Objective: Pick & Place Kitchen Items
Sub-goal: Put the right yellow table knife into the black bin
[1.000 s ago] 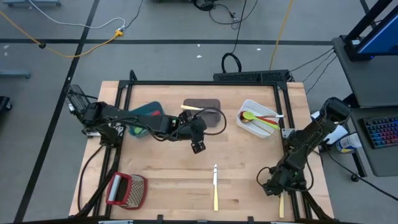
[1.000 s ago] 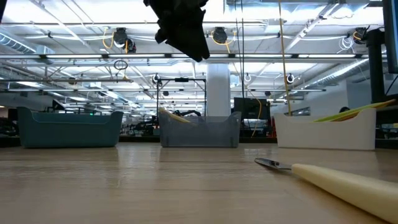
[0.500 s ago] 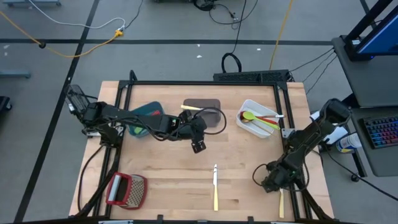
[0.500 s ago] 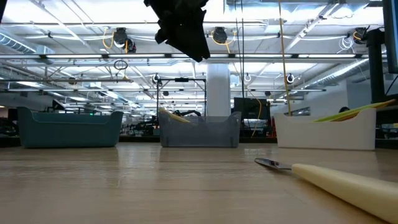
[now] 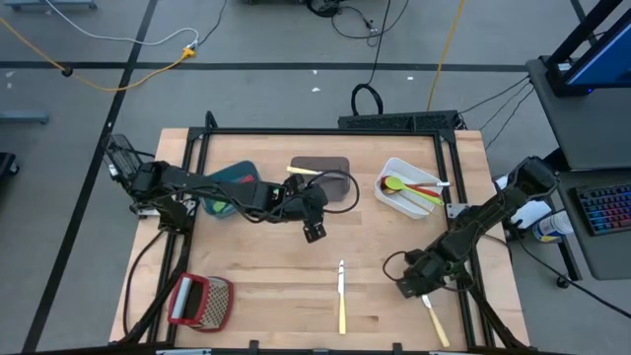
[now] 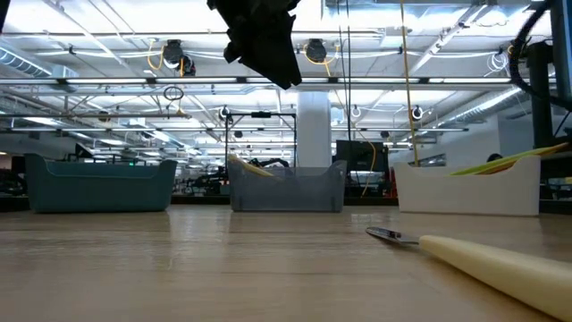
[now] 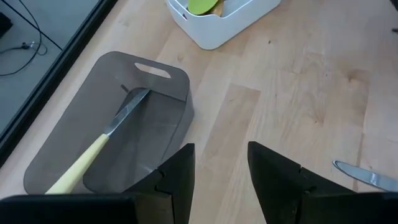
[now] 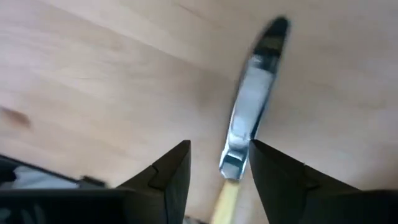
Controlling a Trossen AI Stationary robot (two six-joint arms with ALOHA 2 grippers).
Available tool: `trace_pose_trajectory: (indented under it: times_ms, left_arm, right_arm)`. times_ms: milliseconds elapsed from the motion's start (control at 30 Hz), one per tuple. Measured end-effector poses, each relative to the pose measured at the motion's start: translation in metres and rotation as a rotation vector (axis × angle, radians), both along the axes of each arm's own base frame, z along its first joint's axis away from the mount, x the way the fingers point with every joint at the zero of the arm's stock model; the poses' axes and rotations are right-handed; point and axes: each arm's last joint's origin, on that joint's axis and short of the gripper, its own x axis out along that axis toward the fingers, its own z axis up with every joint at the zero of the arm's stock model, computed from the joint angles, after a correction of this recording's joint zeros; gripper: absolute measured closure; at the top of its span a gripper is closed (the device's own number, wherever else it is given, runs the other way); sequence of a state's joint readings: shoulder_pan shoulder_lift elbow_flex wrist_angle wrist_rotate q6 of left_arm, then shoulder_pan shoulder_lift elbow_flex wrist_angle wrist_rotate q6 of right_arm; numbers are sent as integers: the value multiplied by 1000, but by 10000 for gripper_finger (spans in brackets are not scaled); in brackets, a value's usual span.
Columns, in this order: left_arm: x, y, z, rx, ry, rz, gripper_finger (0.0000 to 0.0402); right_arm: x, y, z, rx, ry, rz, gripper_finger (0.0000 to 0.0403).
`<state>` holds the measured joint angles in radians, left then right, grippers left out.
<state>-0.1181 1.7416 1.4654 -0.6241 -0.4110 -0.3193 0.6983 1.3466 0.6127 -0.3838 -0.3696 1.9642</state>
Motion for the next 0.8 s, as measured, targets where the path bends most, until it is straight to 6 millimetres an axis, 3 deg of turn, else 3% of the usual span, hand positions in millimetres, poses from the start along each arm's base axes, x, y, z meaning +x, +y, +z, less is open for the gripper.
trace_pose_trajectory:
  times_ms: [233,400,567,800]
  left_arm:
    - [0,0,0,13,10,-15,250]
    - [0,0,0,14,11,-17,250]
    - [0,0,0,13,10,-15,250]
    - [0,0,0,-6,-1,5,250]
  right_arm:
    - [-1,17,12,28,12,-18,248]
    - [-15,36,11,34,87,-39,248]
    - [-22,51,0,24,134,-63,248]
    - [-17,61,-23,21,128,49,248]
